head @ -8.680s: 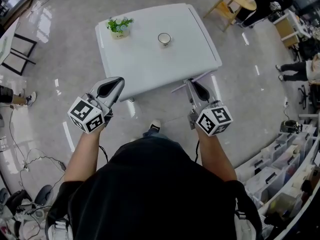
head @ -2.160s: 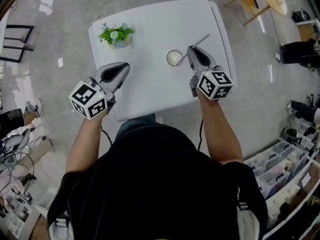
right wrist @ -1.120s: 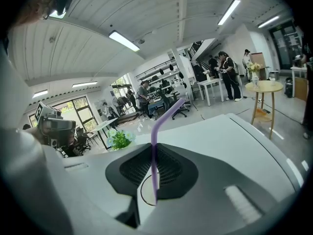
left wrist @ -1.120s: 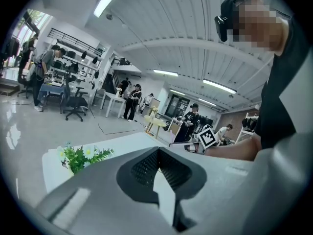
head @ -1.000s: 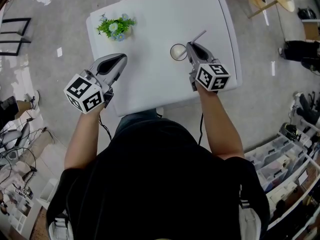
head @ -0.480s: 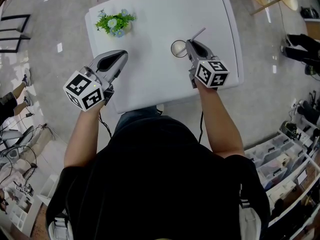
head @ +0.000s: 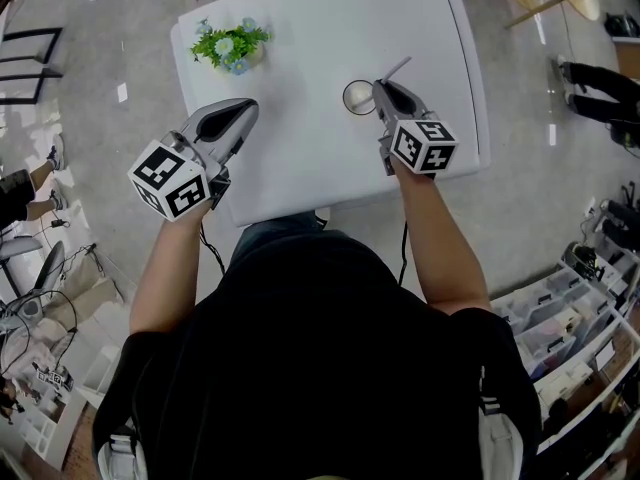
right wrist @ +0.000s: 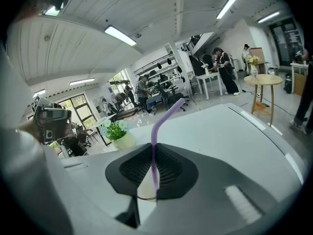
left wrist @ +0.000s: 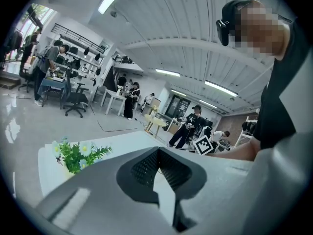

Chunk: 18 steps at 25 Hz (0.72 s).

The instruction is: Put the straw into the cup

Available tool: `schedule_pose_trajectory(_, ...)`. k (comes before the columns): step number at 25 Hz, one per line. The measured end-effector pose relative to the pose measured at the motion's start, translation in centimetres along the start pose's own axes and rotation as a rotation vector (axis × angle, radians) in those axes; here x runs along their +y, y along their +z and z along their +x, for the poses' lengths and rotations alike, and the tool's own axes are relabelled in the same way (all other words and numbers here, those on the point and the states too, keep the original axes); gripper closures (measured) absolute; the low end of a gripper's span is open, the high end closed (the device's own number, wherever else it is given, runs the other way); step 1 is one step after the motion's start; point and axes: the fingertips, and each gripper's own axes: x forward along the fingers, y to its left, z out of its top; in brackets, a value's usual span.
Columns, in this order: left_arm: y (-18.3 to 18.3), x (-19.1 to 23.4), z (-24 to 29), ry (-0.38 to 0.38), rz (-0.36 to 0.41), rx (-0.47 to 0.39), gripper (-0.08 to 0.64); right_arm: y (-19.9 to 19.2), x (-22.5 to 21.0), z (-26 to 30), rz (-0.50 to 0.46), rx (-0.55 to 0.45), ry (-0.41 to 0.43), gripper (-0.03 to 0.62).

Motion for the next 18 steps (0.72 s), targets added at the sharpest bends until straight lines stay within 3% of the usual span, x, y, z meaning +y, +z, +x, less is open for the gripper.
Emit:
schedule_pose_trajectory(12, -0.5, -0.8, 0.1, -0.007, -0.007, 0.004, 0.56, -0.4, -0.6, -0.6, 0.007, -0.001, 0.003, 0.534)
schedule_pose_trajectory(18, -0.3, -0.1, 0.1, -0.014, -0.016, 0.002, 0.558, -1.8, -0.4, 0.5, 0.013, 0.053, 0.011, 0.482)
